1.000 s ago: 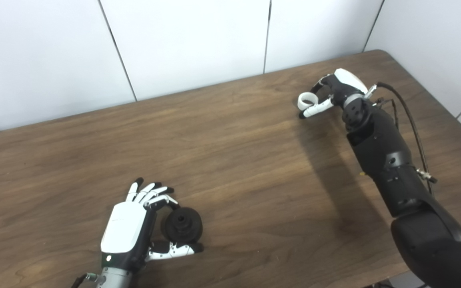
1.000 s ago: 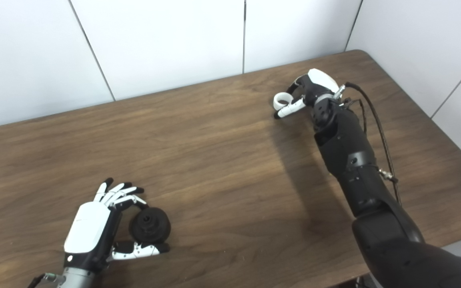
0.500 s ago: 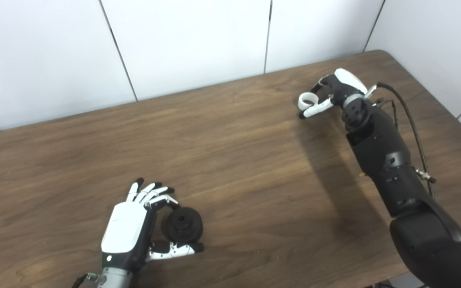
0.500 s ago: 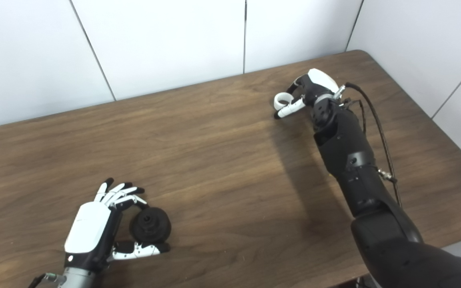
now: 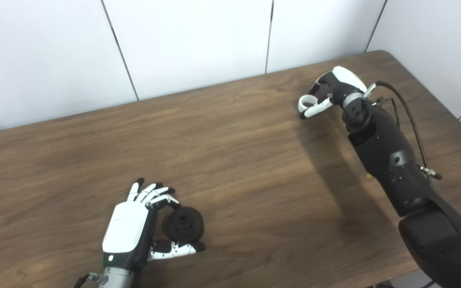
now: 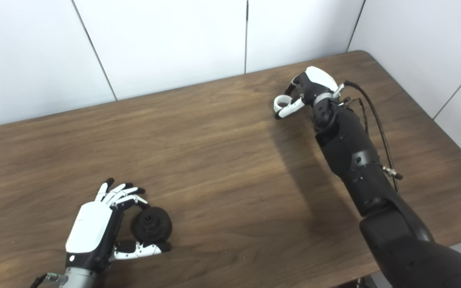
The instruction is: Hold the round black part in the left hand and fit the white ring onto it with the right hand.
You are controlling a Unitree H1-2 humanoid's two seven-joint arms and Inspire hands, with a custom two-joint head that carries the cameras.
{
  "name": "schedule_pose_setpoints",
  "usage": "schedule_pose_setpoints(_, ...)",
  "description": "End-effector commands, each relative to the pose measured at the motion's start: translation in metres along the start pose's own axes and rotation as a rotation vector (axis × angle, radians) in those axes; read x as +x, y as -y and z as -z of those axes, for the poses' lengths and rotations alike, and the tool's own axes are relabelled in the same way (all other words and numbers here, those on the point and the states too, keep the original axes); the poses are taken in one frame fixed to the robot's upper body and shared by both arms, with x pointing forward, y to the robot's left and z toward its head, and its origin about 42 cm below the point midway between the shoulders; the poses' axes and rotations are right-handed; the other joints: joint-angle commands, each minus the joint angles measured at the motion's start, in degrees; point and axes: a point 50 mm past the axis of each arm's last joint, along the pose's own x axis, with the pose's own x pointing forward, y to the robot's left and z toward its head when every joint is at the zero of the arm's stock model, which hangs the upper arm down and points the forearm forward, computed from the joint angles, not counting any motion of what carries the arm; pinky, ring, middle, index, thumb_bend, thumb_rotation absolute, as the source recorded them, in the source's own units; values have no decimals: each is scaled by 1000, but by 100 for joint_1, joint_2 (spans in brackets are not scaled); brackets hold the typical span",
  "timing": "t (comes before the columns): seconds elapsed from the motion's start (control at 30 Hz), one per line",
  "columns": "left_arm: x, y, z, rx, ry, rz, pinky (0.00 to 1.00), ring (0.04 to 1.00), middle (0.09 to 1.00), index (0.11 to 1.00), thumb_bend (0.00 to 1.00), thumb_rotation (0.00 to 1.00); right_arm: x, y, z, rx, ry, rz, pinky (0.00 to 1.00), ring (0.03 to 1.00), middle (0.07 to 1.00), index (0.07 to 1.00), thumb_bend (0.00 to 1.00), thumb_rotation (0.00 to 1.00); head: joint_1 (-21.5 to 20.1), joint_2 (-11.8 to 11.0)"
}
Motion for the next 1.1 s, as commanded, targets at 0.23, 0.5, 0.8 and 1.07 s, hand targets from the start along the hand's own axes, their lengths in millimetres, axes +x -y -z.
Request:
schedule_pose_setpoints(0.23, 0, 3, -3, 19, -5, 25, 1000, 874, 782, 485, 524, 53, -11, 26, -9, -14, 111, 63, 1000, 1000, 882, 491, 514, 134, 152, 1)
schedule_pose_setpoints(0.5, 3, 5, -8, 18, -13, 32, 1000, 877, 783, 485, 524, 53, -38, 33, -31, -35, 270, 41, 1000, 1000, 881, 488, 515, 135, 372, -3)
schedule_pose_setpoints(0.8, 6, 11, -16, 15, -12, 27, 1000, 878, 783, 485, 524, 53, -74, 23, -52, -63, 422, 1, 1000, 1000, 863, 486, 518, 133, 810, 6)
schedule_pose_setpoints(1.07, 11, 15, -25, 18, -16, 29, 1000, 886, 788, 485, 524, 52, -111, 16, -78, -90, 539, -64, 1000, 999, 869, 486, 522, 133, 1345, 38)
